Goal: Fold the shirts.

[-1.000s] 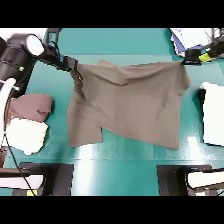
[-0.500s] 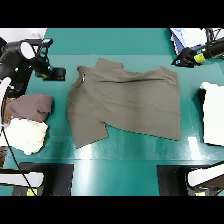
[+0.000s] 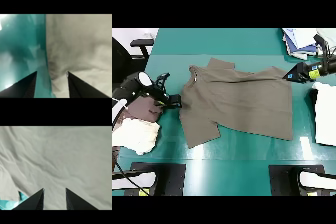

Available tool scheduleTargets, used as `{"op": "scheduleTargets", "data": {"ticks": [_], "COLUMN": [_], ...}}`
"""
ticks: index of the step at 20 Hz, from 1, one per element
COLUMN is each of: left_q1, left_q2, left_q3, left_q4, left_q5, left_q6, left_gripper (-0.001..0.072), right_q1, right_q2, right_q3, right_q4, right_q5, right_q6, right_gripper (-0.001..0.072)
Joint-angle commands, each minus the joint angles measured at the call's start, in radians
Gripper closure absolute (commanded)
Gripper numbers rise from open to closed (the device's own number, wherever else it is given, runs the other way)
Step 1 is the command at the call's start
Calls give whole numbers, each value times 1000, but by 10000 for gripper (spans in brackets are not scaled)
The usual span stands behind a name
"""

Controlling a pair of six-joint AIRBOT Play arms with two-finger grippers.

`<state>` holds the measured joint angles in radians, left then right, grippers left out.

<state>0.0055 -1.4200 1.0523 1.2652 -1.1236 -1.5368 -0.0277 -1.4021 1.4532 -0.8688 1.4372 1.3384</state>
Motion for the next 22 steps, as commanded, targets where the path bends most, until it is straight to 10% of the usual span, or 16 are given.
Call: {"op": "scheduleTargets", "data": {"ticks": [1, 3, 6, 13, 15, 22], "left_q1": [0, 0, 0, 0, 0, 0], "left_q2": [6, 6, 14, 248, 281, 284], "left_q3": [-88, -100, -99, -99, -99, -99], "left_q4": [-75, -114, -189, -185, -185, -197], "left_q5": [48, 68, 75, 77, 72, 77], "left_q6": [0, 5, 57, 80, 80, 79], "left_gripper": [249, 255, 675, 675, 675, 675], "right_q1": [-1, -1, -15, -204, -297, -443], "right_q2": [77, 89, 92, 174, 210, 245], "right_q3": [-103, -108, -109, -345, -508, -884], "right_q4": [5, 5, -5, -280, -286, -269], "right_q5": [-26, -32, 2, 69, 53, -63], "right_q6": [-5, -5, -5, 34, 34, 33], "right_gripper": [383, 383, 383, 375, 148, 239]}}
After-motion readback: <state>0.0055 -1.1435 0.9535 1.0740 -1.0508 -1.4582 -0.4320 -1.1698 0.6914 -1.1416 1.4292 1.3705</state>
